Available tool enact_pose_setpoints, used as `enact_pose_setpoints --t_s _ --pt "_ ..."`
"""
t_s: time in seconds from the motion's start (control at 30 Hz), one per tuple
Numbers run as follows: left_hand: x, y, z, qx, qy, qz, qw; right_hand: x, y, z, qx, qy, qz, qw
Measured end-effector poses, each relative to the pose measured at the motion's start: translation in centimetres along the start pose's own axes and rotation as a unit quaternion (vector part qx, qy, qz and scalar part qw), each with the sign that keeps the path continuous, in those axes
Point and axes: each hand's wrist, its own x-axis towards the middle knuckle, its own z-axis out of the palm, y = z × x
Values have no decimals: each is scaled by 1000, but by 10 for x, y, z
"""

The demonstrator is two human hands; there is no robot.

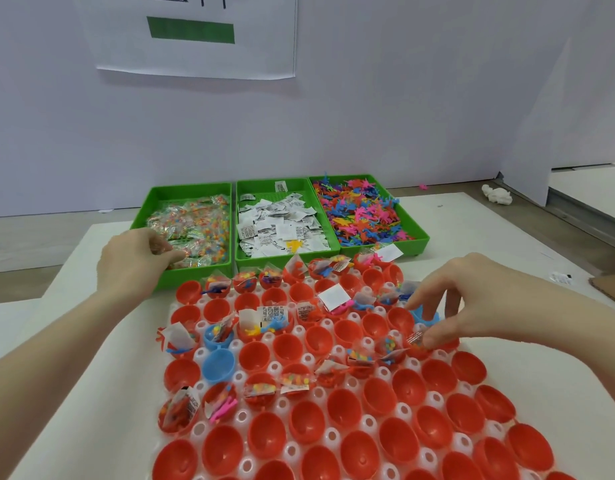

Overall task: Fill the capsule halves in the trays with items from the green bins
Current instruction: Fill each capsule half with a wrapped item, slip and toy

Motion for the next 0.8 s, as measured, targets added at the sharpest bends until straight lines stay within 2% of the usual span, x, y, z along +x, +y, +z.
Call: enact_pose_setpoints --t_s 0.07,0.13,0.23,0.3,0.37,0.47,0.6,0.7,0.8 --pt "-1 0 2 -28 7 3 1000 0 0 -10 23 40 -10 999" --pt "-3 -1 4 -48 14 12 999 7 1 -20 57 121 -23 991" --pt "-5 -4 6 -48 31 29 998 40 5 -29 128 251 -38 959" --pt "-3 -4 6 -38 39 45 997 75 13 -27 165 298 -9 940" --pt "1 -2 5 -37 32 53 997 110 22 -21 131 284 37 949" --pt "6 -1 4 -4 8 31 999 145 35 -13 66 190 81 976" --pt "8 -3 1 12 -9 -1 1000 166 43 -4 28 110 133 985" --pt "5 -2 -6 -107 17 31 994 173 41 0 26 140 141 980" --pt "-2 3 -16 -233 22 -2 972 175 40 0 26 208 147 967"
